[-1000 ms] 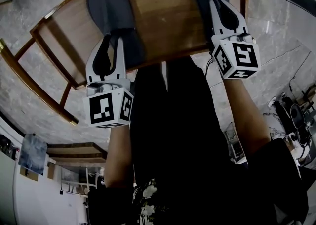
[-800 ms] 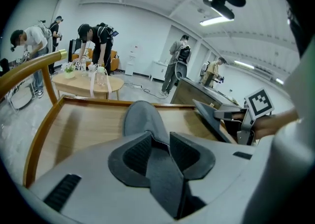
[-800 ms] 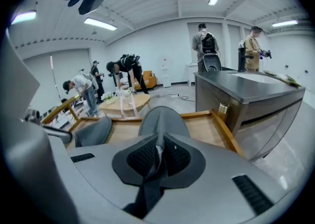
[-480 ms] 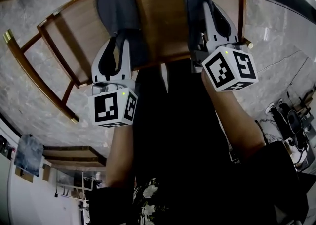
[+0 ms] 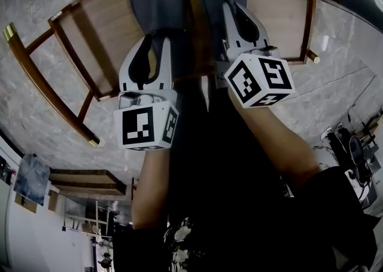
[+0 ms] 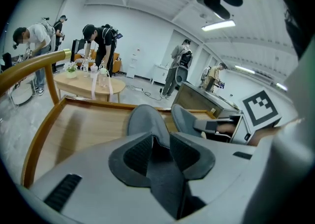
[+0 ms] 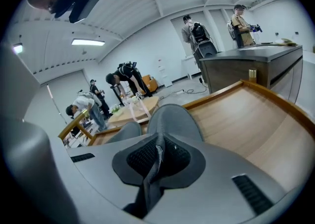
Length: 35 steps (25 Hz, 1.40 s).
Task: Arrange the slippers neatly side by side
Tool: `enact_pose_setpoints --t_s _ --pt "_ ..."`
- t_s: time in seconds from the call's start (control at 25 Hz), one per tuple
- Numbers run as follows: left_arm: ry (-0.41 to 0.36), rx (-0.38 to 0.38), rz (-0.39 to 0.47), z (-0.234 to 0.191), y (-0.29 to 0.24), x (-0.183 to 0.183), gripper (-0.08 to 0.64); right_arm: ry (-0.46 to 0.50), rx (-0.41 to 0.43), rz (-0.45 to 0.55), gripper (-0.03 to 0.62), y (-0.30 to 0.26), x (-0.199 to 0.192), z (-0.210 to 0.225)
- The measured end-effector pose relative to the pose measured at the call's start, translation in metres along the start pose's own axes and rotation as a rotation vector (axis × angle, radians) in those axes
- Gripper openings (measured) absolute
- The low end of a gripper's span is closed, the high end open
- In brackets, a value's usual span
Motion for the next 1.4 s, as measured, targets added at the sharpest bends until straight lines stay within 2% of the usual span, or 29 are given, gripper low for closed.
enact_pose_setpoints --t_s 0.56,0.84,1.24,1.4 --pt "0.0 -0.034 -0.001 -0.01 -0.015 0.002 0.114 0.067 0.043 -0.047 0.017 -0.005 -0.018 -0.018" --pt "0.0 -0.034 -0.011 -0.013 -0.013 -0.001 0.11 -0.018 0.013 -0.039 0.017 -0.009 -0.018 -0.027" --pt "0.002 -0.081 -0.06 -0.013 -0.024 -0.005 0.11 -0.103 -0.022 -0.03 0.017 -0.01 -0.02 -0.034" --pt "0.019 -0.075 -0.058 -0.014 -0.019 -0.011 0.11 -0.076 -0.012 -0.028 0.017 -0.009 -0.021 -0.035"
Point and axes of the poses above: the fingertips, and each gripper's own axes: y backward along the fingers, z to its right, x out of its top, the point moved 10 cm from there along y, backward along the fingers, and after that the axes turned 11 degrees about y, right-handed, at the moved point
